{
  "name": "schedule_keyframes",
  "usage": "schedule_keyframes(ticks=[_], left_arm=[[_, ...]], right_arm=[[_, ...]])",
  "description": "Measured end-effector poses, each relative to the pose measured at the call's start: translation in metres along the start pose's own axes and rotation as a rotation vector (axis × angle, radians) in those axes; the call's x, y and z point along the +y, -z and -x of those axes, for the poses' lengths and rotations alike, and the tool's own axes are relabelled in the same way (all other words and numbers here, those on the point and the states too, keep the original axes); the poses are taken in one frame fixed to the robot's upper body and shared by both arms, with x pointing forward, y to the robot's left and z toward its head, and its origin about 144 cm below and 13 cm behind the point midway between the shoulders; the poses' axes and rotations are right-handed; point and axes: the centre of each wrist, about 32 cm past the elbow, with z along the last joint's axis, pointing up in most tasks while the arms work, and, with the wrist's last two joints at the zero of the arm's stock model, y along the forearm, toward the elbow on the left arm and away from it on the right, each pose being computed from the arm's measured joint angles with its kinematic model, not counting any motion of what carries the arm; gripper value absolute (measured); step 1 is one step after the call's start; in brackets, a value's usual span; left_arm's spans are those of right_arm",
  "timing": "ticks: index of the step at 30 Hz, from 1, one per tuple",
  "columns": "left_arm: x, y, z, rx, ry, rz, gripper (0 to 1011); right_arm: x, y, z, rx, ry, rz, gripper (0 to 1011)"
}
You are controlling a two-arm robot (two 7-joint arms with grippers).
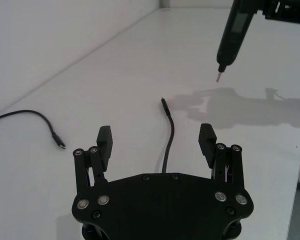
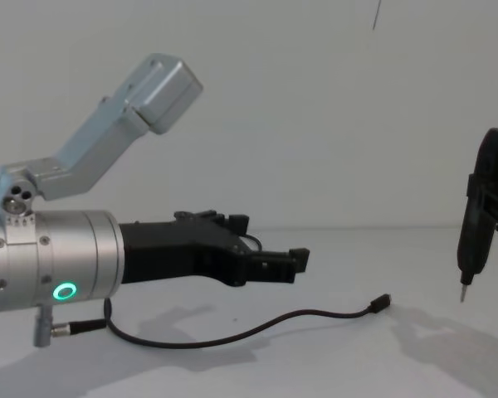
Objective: Pick up the data cable with the one hand.
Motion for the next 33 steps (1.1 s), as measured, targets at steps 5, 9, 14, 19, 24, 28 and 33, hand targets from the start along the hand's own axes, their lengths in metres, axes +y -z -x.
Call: schedule_keyframes(ticks=[5,9,14,19,24,28,33], left_arm=[[-0.007,0.005,-0.006,0.000,0.039,-0.015,1001],[-0.013,0.009,-0.010,0.000,0.066,-0.027,1001],[-0.018,0.013,-0.013,-0.001,0.085,-0.038,1001],[-0.024,0.019,-0.016,0.000,0.104,-0.052,1001],[-0.029,0.023,-0.017,0.005,0.117,-0.063,1001],[-0.032,0.027,-0.018,0.011,0.125,-0.072,1001],[-0.037,0.031,-0.018,0.012,0.131,-0.085,1001]], right_arm=[[0.000,0.000,0.000,0.000,0.000,0.000,269],[0.000,0.000,0.000,0.000,0.000,0.000,269],[0.000,0.000,0.000,0.000,0.000,0.000,269],[0.000,0.000,0.000,0.000,0.000,0.000,269],[0.000,0.000,0.000,0.000,0.000,0.000,269],[0.000,0.000,0.000,0.000,0.000,0.000,269],[0.000,0.000,0.000,0.000,0.000,0.000,269]])
